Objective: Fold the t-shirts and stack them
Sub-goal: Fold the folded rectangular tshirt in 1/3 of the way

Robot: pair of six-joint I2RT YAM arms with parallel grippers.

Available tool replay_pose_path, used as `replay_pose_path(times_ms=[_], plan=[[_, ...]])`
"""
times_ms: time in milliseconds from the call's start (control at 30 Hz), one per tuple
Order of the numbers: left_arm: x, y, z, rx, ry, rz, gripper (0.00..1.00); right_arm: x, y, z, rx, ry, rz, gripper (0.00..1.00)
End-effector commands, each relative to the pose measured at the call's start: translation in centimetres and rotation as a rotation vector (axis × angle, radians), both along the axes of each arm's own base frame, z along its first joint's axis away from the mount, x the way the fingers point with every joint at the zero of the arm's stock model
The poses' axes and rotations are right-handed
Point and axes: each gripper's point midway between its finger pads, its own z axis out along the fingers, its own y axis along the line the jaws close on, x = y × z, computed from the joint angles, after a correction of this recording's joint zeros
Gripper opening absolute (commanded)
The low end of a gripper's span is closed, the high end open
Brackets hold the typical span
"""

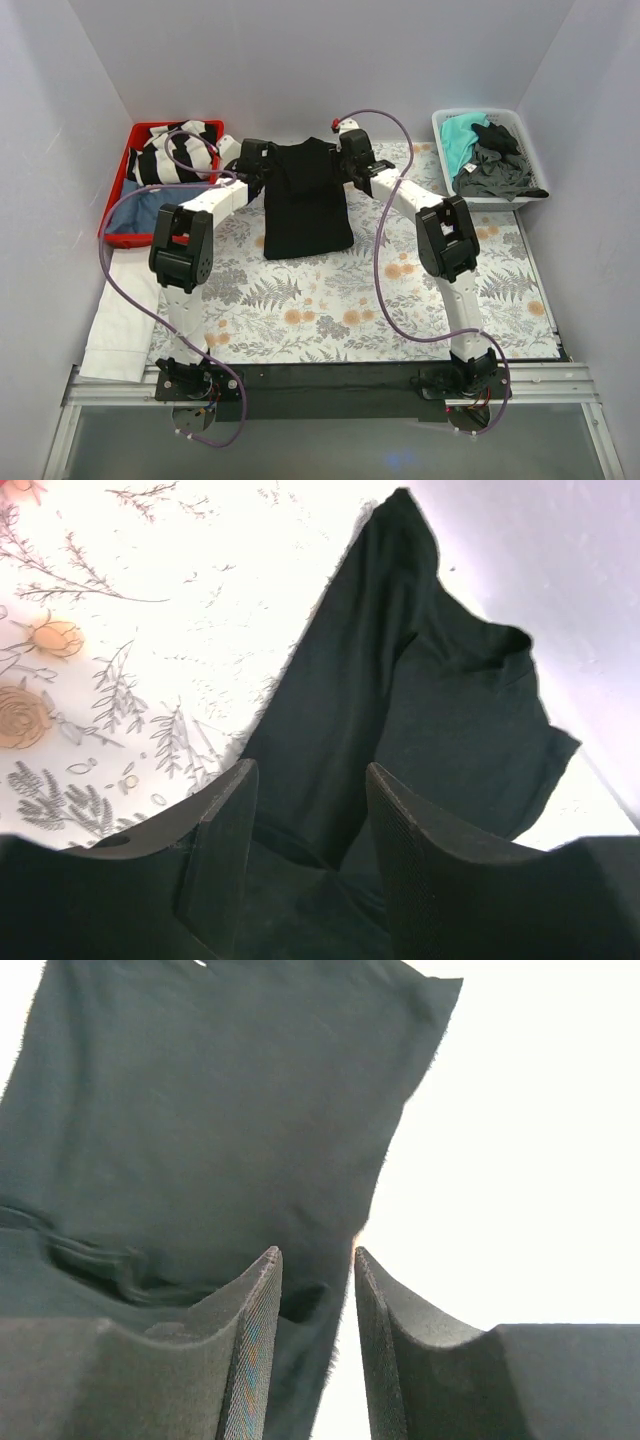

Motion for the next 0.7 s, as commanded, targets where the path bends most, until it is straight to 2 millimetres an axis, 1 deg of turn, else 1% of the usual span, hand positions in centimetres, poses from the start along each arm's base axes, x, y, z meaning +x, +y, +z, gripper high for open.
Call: replay_pose_path(times_ms=[0, 33, 67, 100, 133, 167, 200, 233, 267, 300, 333, 367, 400, 433, 467, 533, 567, 600, 633, 667], plan=[[-1.8, 1.0, 1.6, 0.042, 0.013, 0.006, 0.46, -1.3, -2.2, 2.2, -0.055, -0.014, -0.017, 0.41], [-2.2, 0.9, 2.2, 0.043, 0.005, -0.015, 0.46, -2.2, -2.6, 2.2, -0.06, -0.005, -0.012, 0.41], [-2.8, 0.9, 2.2, 0.049, 0.008, -0.034, 0.46, -4.0, -3.4, 2.2, -0.066, 0.016, -0.002, 0.42], [-4.1, 1.0, 3.0, 0.047, 0.003, -0.052, 0.46, -5.2, -3.8, 1.9, -0.064, 0.037, 0.015, 0.42], [-5.0, 0.9, 2.9, 0.044, 0.013, -0.08, 0.46, -6.2, -4.1, 1.9, -0.061, 0.045, 0.023, 0.43], [-5.8, 0.7, 3.2, 0.037, 0.009, -0.108, 0.47, -8.4, -5.1, 1.6, -0.061, 0.069, 0.032, 0.44], [-6.5, 0.6, 3.3, 0.032, 0.008, -0.13, 0.47, -9.6, -5.0, 1.6, -0.041, 0.083, 0.058, 0.44], [-8.2, 0.9, 3.1, 0.03, 0.016, -0.144, 0.47, -10.7, -5.2, 1.5, -0.024, 0.095, 0.066, 0.45], [-9.1, 0.4, 2.9, 0.013, 0.02, -0.184, 0.49, -11.8, -5.0, 2.9, 0.02, 0.071, 0.1, 0.47], [-10.1, 0.3, 2.5, 0.009, 0.023, -0.207, 0.52, -13.7, -5.6, 1.1, 0.016, 0.113, 0.116, 0.5], [-11.5, 0.6, 2.6, 0.002, 0.005, -0.218, 0.53, -14.7, -5.7, 1.9, 0.043, 0.099, 0.129, 0.55], [-12.5, 0.4, 2.3, -0.014, 0.006, -0.229, 0.53, -15.0, -5.8, 2.0, 0.056, 0.08, 0.135, 0.57], [-13.2, 0.2, 2.4, -0.032, -0.01, -0.252, 0.53, -16.7, -5.4, 0.8, 0.081, 0.107, 0.188, 0.58], [-14.3, 0.3, 2.3, -0.048, -0.053, -0.27, 0.54, -17.2, -5.3, 1.2, 0.101, 0.097, 0.204, 0.58], [-14.9, -0.6, 2.6, -0.077, -0.077, -0.323, 0.54, -17.7, -4.8, 1.1, 0.121, 0.098, 0.235, 0.59], [-15.6, -0.9, 2.4, -0.097, -0.109, -0.353, 0.53, -18.8, -4.9, -0.1, 0.131, 0.127, 0.256, 0.59], [-16.7, -0.8, 1.6, -0.106, -0.099, -0.36, 0.54, -19.1, -4.4, 0.1, 0.16, 0.111, 0.282, 0.59], [-17.3, -1.0, 1.0, -0.126, -0.095, -0.374, 0.54, -19.4, -4.4, -0.2, 0.166, 0.113, 0.287, 0.59], [-17.3, -1.3, 1.5, -0.141, -0.14, -0.387, 0.53, -20.0, -4.5, -1.0, 0.169, 0.126, 0.296, 0.59], [-18.3, -1.2, 0.3, -0.149, -0.128, -0.393, 0.53, -20.1, -4.3, -1.1, 0.181, 0.128, 0.303, 0.59]])
